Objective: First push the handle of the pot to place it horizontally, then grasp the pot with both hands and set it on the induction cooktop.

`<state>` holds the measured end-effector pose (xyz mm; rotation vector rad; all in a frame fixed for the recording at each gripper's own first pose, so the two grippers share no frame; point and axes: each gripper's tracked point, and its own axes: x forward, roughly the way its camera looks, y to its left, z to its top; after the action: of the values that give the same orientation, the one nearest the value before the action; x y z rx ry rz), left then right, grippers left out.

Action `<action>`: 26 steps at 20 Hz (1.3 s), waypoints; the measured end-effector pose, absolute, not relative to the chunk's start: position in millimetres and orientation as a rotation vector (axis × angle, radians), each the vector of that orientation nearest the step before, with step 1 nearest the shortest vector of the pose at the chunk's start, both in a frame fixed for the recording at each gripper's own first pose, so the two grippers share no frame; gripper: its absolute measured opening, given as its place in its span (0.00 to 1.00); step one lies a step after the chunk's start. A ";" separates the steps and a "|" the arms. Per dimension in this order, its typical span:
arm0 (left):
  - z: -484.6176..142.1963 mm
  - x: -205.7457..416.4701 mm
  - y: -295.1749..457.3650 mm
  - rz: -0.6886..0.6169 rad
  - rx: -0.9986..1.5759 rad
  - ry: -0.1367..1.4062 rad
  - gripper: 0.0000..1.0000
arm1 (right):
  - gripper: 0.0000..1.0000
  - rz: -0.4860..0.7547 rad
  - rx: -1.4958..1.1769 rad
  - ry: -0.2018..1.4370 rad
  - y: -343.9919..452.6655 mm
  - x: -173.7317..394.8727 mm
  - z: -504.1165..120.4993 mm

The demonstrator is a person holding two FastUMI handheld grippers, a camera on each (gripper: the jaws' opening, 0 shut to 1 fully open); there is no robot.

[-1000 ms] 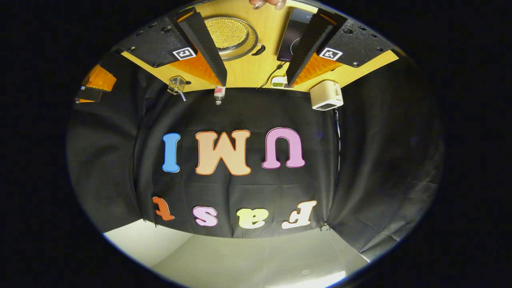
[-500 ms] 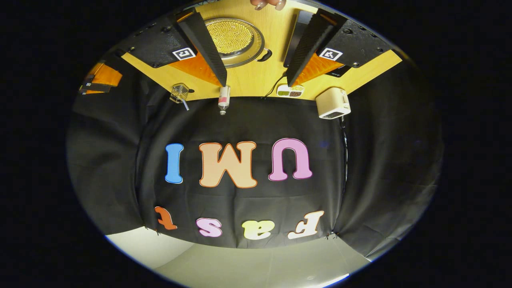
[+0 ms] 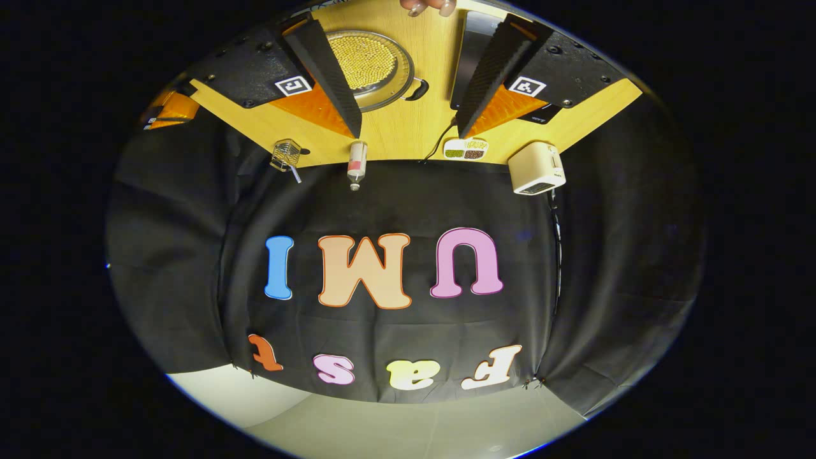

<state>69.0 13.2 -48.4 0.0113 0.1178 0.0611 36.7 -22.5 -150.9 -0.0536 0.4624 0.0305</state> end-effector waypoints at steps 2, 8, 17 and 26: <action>-54.4 69.9 15.8 0.054 0.012 0.134 0.96 | 0.00 0.034 -0.040 0.552 -17.7 31.6 -179.7; -75.1 72.4 31.4 0.058 0.018 0.189 0.96 | 0.03 0.035 0.020 0.749 -3.9 26.9 -252.6; -104.8 69.9 54.3 0.093 0.043 0.288 0.97 | 0.03 -0.020 0.069 0.917 -8.2 35.4 -322.1; -108.5 69.3 68.3 0.158 0.036 0.306 0.97 | 0.03 -0.056 0.022 0.916 -40.8 79.5 -325.4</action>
<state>69.3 68.3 -108.5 0.0357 0.3056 0.1584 79.5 -40.8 -325.4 0.0223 0.9160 -0.0557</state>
